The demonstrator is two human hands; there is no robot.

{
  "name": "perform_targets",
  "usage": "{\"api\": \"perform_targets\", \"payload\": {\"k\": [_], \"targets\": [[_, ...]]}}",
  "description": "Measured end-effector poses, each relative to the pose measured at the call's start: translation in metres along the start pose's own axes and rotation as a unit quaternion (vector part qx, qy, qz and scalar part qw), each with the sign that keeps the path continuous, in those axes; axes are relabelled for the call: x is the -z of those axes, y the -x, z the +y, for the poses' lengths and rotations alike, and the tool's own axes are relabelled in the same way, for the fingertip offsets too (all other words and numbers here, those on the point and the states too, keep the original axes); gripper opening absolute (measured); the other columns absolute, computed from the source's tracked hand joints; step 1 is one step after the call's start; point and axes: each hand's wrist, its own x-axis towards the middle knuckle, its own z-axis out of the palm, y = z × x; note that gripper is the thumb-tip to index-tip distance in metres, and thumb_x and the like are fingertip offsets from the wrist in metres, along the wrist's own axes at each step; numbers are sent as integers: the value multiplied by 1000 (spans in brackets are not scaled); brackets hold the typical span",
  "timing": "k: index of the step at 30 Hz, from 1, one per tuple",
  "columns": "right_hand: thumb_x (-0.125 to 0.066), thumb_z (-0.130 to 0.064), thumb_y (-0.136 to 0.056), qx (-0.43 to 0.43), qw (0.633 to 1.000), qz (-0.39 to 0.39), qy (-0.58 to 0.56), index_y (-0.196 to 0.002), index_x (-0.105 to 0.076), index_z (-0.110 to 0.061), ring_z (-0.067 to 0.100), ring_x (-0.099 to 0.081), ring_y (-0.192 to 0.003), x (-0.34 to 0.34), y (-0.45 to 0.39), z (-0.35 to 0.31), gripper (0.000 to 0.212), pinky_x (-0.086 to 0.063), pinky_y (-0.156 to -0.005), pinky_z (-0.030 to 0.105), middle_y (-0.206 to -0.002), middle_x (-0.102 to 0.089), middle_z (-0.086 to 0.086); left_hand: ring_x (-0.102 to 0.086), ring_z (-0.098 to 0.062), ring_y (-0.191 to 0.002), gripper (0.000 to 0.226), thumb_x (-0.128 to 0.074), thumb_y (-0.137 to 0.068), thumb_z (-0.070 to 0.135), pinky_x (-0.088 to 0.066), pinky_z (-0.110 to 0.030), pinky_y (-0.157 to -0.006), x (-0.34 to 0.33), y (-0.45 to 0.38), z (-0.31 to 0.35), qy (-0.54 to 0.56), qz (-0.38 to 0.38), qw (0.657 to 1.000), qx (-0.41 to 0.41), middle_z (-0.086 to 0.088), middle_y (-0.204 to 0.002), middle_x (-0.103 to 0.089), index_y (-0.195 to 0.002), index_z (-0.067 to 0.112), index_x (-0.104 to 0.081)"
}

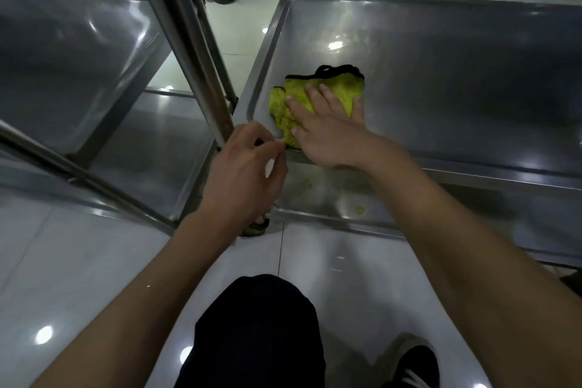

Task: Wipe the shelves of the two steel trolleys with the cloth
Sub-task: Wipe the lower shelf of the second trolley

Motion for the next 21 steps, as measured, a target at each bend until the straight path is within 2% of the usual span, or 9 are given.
{"api": "perform_targets", "payload": {"k": [4, 8, 12, 15, 19, 21], "targets": [[-21, -44, -104, 20, 1000, 11, -6, -159, -2, -39, 19, 14, -153, -5, -6, -15, 58, 15, -115, 62, -168, 11, -2, -60, -26, -86, 13, -64, -91, 11, -52, -39, -67, 9, 6, -11, -18, -1, 1000, 12, -10, -92, -63, -93, 4, -75], [-23, -41, -104, 23, 998, 51, -24, -159, -8, -38, 18, 9, -154, -10, -2, -19, 57, 12, -118, 58, -169, 3, -5, -54, -25, -98, 18, -60, -93, 23, -52, -41, -65, 12, 7, -3, -60, -38, 996, 60, -8, -100, -57, -94, 7, -66], [-23, -38, -104, 16, 998, 61, -23, -159, -9, -37, 17, 8, -154, -8, 14, 2, 56, 9, -121, 55, -169, 1, -5, -51, -23, -103, 26, -52, -96, 37, -49, -43, -79, 10, -6, 12, -97, -69, 990, 77, -3, -104, -56, -99, 15, -64], [-27, -36, -104, -17, 998, 62, -21, -159, -12, -36, 16, 7, -154, -1, 37, 38, 57, 6, -123, 53, -169, 0, -6, -51, -23, -108, 30, -50, -95, 47, -43, -44, -88, 0, -22, 32, -118, -84, 989, 36, 1, -114, -58, -106, 22, -65], [-30, -32, -104, -76, 993, 86, -15, -160, -14, -36, 15, 3, -155, 8, 82, 95, 58, 1, -123, 49, -169, -3, -7, -50, -22, -117, 34, -55, -93, 52, -43, -41, -89, -21, -43, 71, -58, -156, 985, -51, 5, -122, -57, -119, 32, -66], [-31, -30, -104, -104, 989, 100, -17, -159, -15, -35, 15, 2, -154, 10, 105, 120, 58, 0, -123, 49, -169, -5, -7, -47, -21, -119, 31, -57, -93, 48, -41, -39, -88, -33, -47, 86, -57, -173, 979, -86, 6, -124, -55, -119, 35, -66]]}}
